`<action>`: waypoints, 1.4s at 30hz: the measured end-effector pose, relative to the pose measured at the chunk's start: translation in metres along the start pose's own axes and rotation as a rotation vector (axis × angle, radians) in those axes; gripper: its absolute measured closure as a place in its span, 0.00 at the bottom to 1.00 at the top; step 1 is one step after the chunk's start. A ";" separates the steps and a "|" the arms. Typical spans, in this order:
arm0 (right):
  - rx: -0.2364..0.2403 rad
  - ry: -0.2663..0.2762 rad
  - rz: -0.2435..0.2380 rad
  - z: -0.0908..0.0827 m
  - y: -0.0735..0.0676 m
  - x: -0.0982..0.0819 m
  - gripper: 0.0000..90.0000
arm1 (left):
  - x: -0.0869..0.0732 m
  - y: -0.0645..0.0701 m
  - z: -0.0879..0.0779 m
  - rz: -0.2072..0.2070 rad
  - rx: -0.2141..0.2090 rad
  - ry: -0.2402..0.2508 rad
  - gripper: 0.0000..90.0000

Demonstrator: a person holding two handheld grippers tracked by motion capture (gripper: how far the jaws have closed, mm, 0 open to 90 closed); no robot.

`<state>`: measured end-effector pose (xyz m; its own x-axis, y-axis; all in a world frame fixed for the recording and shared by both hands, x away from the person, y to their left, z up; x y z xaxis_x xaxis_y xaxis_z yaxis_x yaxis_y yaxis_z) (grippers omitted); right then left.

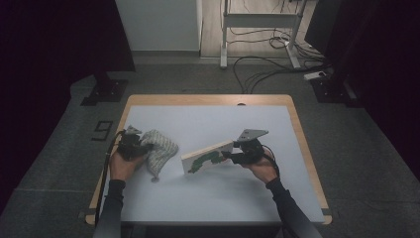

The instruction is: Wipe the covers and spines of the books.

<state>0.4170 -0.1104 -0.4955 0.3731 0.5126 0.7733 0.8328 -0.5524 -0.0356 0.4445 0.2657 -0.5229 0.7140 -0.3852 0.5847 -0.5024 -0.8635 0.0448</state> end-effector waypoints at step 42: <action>0.018 -0.014 0.009 0.000 0.001 0.001 0.51 | 0.005 0.096 -0.069 0.210 -0.212 0.099 0.25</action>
<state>0.4185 -0.1107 -0.4942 0.3857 0.5170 0.7642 0.8368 -0.5448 -0.0538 0.3662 0.2033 -0.4600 0.5383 -0.5051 0.6746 -0.7317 -0.6773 0.0767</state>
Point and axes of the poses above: each handheld gripper's, and its own axes: z roughly forward along the jaws, x roughly out of its top, y roughly to its right, the point moved 5 cm from there along z, roughly forward along the jaws, and after that the axes turned 7 degrees about -y, right-handed, at the moved point
